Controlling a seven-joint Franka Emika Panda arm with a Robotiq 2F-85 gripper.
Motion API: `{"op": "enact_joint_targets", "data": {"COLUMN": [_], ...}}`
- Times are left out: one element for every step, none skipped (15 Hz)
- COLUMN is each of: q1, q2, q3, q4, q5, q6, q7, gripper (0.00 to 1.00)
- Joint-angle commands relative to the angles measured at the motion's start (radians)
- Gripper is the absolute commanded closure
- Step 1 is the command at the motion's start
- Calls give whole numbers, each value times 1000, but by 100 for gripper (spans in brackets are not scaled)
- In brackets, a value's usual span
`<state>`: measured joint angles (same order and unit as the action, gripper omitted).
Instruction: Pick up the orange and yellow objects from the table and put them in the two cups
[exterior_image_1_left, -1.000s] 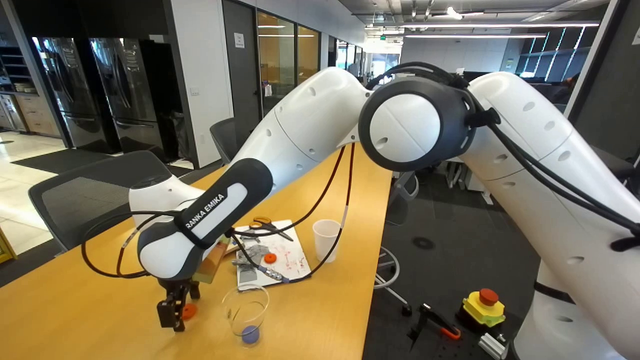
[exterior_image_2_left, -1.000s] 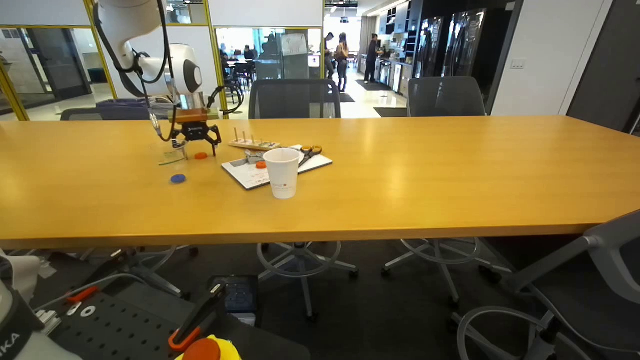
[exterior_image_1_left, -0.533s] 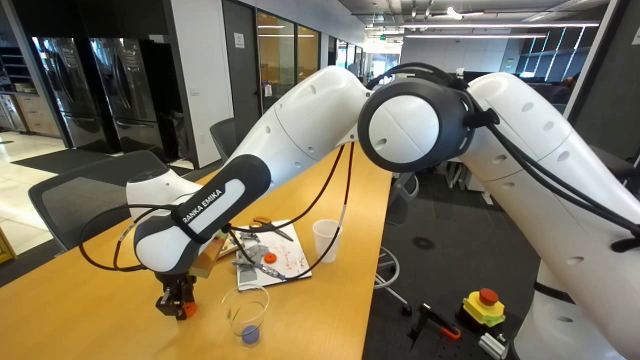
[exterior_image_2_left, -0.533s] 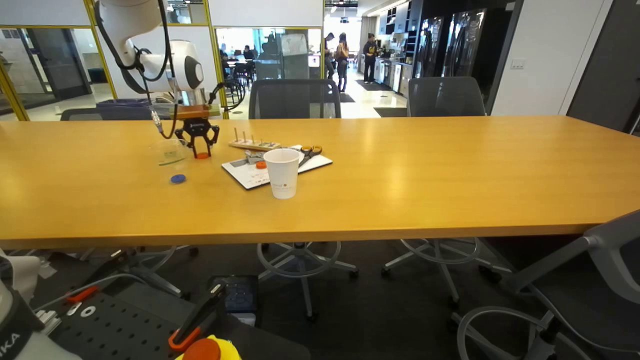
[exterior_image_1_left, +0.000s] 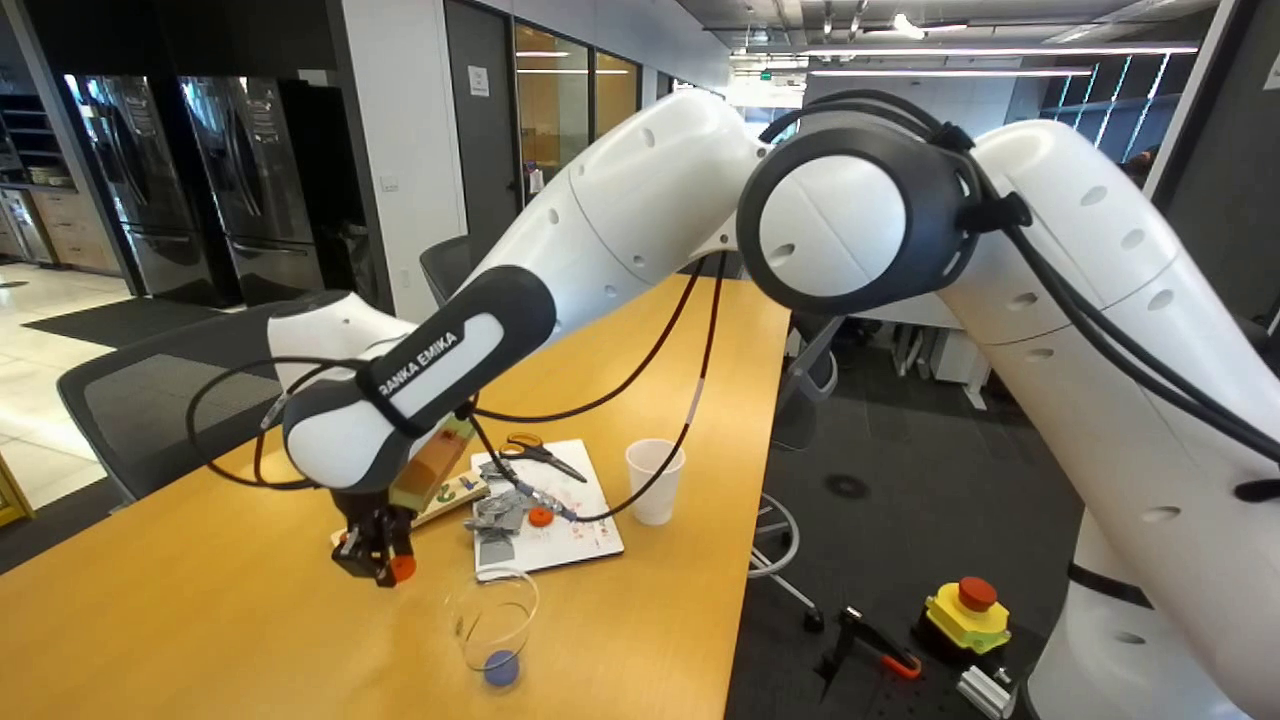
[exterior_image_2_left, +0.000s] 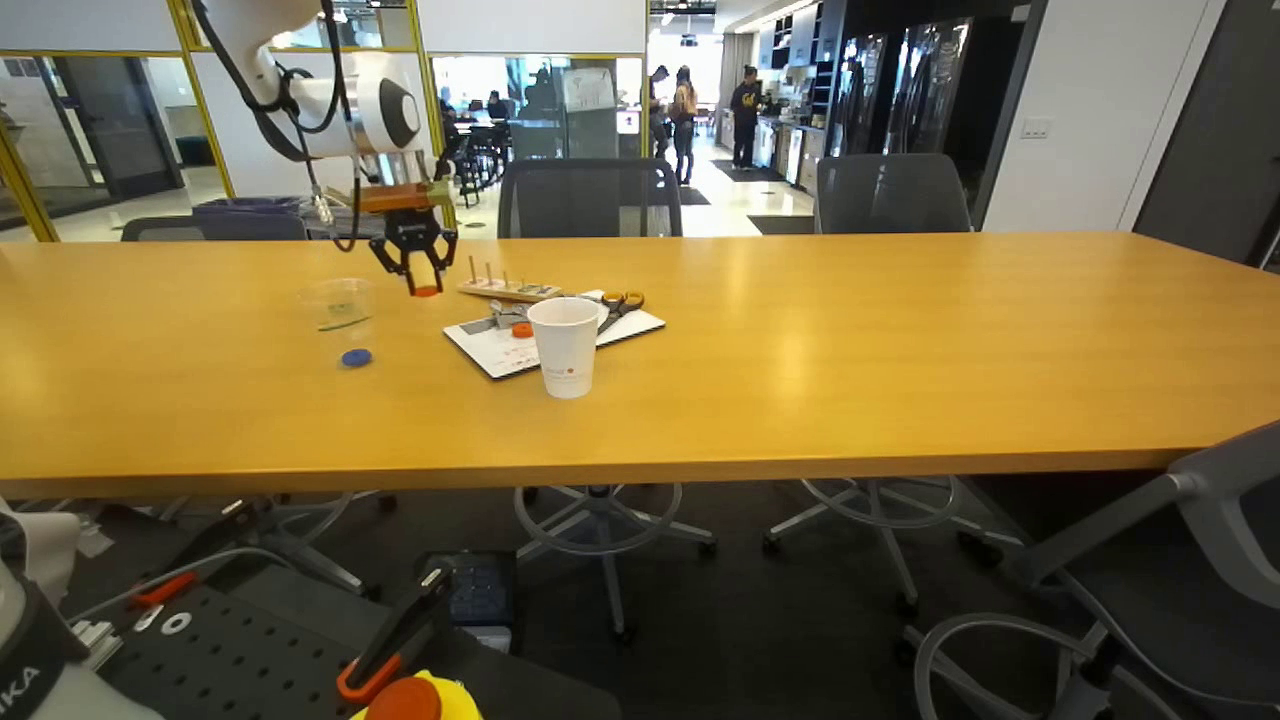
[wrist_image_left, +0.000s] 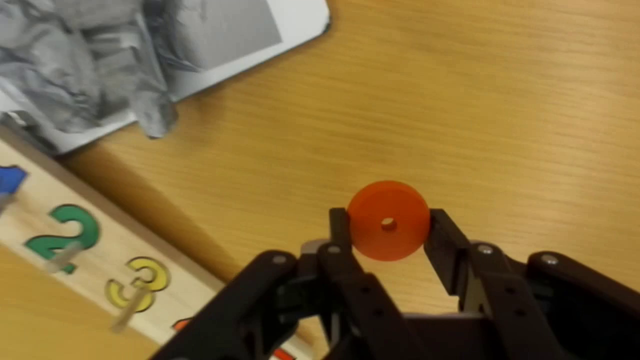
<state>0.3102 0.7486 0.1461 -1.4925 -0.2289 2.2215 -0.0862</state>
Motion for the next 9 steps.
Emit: {"op": "enact_joint_targets", "data": {"q1": [-38, -52, -68, -83, -103, -123, -148, -172, -197], "q2": [-203, -246, -292, -337, -381, -424, -466, -506, -545], "q3": [-28, -39, -47, -58, -66, -74, -81, -90, -100], "q4": [-158, -193, -230, -267, -303, -340, -378, -417, -456], "q5": [12, 15, 20, 21, 24, 29, 36, 44, 52], "q6": [-19, -12, -5, -2, -5, -8, -11, -8, -9], "q7": [39, 56, 74, 89, 91, 97, 88, 84, 78], "gripper": [79, 79, 79, 79, 79, 79, 79, 79, 79]}}
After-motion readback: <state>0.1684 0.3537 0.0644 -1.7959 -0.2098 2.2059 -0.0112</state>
